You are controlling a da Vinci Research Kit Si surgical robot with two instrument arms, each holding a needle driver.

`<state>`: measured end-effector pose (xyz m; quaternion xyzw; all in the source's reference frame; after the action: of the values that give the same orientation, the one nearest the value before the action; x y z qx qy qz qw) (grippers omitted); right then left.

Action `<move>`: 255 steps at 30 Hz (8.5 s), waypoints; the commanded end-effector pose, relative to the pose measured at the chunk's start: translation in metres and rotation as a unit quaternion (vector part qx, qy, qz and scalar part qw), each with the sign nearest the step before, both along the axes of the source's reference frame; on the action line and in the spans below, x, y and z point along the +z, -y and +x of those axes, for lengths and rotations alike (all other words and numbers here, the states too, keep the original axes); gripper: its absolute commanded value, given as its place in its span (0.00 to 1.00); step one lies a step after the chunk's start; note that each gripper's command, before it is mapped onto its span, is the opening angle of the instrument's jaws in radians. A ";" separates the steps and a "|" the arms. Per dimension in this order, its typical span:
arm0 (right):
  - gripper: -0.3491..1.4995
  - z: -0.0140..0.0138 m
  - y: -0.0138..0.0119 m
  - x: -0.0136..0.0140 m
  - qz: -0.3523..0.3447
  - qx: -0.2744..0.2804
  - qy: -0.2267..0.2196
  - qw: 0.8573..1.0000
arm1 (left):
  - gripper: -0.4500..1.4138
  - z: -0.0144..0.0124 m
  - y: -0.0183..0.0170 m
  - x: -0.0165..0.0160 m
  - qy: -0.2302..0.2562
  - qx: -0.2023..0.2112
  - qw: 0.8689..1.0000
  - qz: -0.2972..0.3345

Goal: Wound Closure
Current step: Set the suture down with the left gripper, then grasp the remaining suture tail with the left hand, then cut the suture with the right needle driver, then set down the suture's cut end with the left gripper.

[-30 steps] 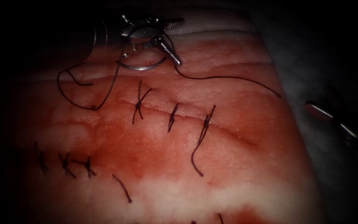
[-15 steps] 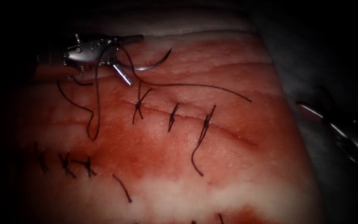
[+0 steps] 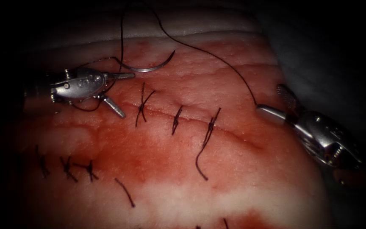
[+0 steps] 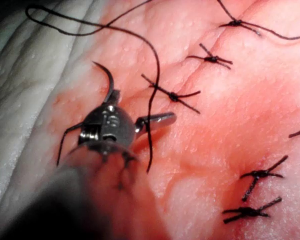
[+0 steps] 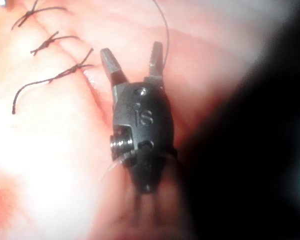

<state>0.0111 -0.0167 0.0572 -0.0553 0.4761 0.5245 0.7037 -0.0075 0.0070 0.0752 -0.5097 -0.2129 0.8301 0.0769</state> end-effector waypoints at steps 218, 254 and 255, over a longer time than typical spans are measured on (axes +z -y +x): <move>0.83 0.0161 0.0037 0.0061 -0.235 -0.199 0.132 0.942 | 0.00 -0.0161 0.0128 -0.0125 0.050 0.122 0.949 -0.285; 0.91 0.0089 0.0066 -0.0017 -0.241 -0.204 0.081 0.945 | 0.10 -0.0054 0.0160 -0.0142 0.035 0.118 0.957 -0.262; 0.90 0.0082 0.0066 -0.0022 -0.241 -0.201 0.081 0.946 | 0.14 -0.0046 0.0161 -0.0142 0.031 0.115 0.959 -0.258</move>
<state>0.0188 -0.0234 0.0545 -0.1685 0.5313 0.2357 0.7961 -0.0110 -0.0093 0.0605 -0.5072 -0.0558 0.8464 -0.1527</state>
